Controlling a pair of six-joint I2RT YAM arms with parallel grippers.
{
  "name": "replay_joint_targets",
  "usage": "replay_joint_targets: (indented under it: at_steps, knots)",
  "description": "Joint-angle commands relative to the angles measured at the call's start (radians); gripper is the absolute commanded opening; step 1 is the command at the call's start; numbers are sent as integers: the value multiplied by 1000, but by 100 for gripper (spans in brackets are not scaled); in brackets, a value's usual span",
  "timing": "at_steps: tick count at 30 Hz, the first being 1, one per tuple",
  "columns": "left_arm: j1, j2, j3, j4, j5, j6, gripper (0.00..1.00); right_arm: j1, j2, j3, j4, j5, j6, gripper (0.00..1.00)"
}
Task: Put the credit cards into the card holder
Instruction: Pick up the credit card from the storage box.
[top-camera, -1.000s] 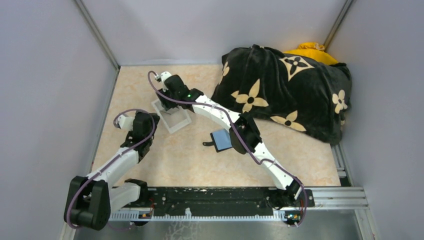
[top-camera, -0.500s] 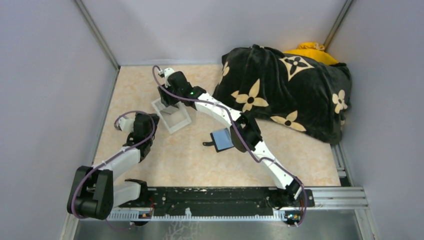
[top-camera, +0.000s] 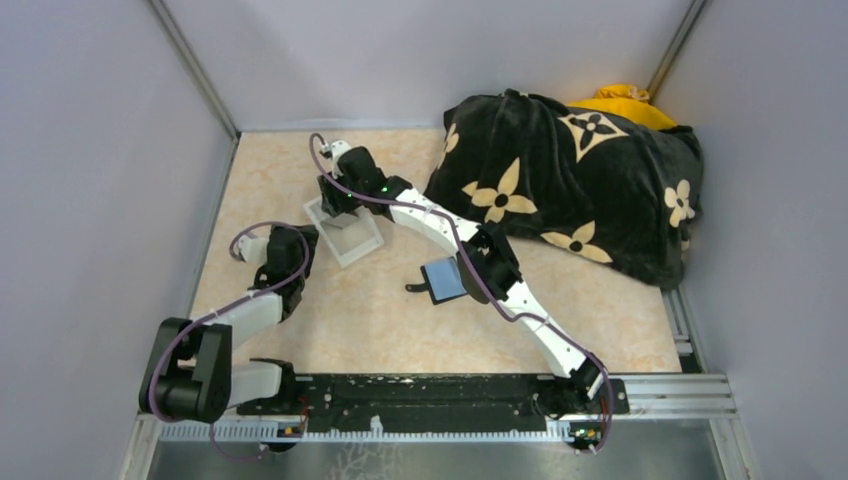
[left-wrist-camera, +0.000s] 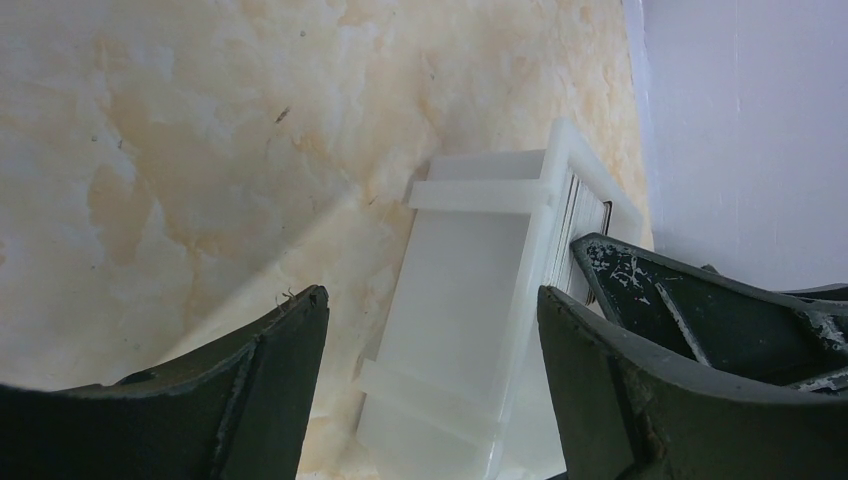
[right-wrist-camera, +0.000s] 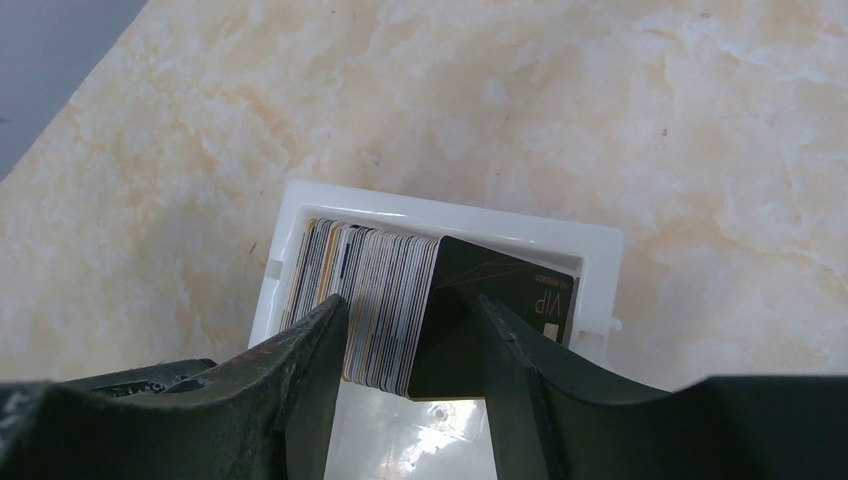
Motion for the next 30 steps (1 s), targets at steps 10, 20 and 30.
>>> replay_joint_targets:
  at_steps: [10,20,30]
  knots:
    - [30,67,-10,102,69,-10,82,-2,-20,-21,64,-57,79,38]
    - [38,83,-8,108,89,-7,81,5,-54,-32,65,-62,81,36]
    - [40,91,0,109,101,-8,81,9,-79,-29,51,-48,71,29]
